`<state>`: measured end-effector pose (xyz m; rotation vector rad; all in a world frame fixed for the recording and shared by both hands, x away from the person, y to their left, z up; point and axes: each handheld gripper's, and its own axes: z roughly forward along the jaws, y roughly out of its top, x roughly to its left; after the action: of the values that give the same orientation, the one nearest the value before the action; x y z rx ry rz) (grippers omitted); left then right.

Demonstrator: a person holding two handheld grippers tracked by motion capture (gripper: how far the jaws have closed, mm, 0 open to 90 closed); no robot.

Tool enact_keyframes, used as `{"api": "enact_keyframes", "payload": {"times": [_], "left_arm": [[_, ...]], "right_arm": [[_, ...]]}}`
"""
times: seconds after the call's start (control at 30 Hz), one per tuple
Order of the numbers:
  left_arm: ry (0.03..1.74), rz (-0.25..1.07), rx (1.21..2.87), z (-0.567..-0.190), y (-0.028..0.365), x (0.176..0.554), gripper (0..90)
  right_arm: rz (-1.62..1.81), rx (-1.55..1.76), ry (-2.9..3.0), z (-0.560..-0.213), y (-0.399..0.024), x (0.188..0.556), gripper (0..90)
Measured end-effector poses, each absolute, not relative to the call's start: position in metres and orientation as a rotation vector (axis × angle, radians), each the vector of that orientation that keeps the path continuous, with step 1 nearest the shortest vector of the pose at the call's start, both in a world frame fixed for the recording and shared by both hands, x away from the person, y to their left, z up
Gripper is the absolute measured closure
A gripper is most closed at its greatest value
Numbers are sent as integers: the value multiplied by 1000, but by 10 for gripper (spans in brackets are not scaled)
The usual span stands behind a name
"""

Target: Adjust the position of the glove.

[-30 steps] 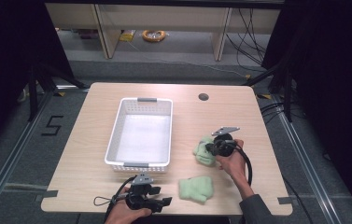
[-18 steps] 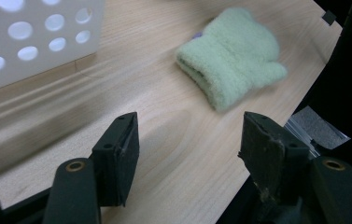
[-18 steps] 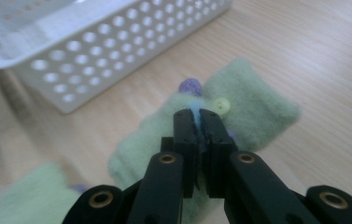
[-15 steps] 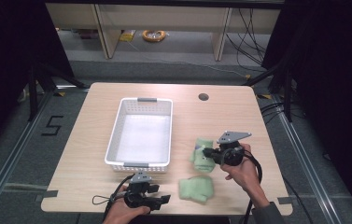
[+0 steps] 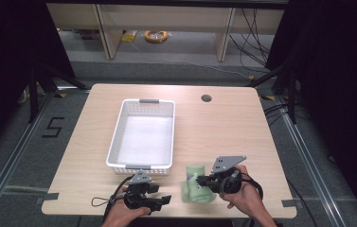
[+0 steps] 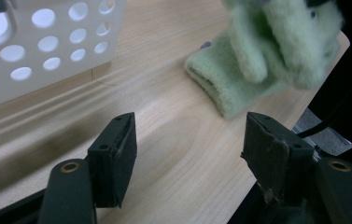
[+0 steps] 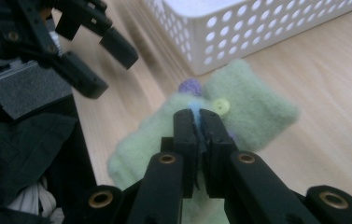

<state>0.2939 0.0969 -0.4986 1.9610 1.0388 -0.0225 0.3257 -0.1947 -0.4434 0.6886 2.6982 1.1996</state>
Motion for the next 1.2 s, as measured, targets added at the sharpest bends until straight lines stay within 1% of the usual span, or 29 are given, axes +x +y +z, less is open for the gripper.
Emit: {"api": "enact_keyframes", "payload": {"times": [0.17,0.47,0.57,0.6,0.63,0.67,0.77,0.93,1.0,1.2], "left_arm": [[1036,-2,1965,-499,95,293,298],[1019,-5,1969,-499,93,295,297],[1009,4,1971,-498,92,294,299],[1008,4,1973,-498,92,294,300],[1002,13,1968,-497,91,294,301],[993,18,1969,-495,90,295,302],[971,17,1957,-491,85,296,311],[931,22,1959,-483,73,299,323],[916,18,1966,-481,67,301,328],[877,27,2001,-476,45,315,334]], "right_arm": [[1165,658,2762,-454,-191,321,864],[1095,619,2800,-471,-187,325,846],[1096,651,2796,-471,-188,324,809],[1094,654,2783,-471,-188,325,774],[1097,670,2770,-469,-189,324,713],[1098,713,2746,-467,-190,322,707],[1102,755,2697,-463,-195,316,602],[1075,912,2632,-462,-211,292,545],[1063,958,2614,-466,-217,281,543],[1032,944,2643,-472,-215,270,530]]}}
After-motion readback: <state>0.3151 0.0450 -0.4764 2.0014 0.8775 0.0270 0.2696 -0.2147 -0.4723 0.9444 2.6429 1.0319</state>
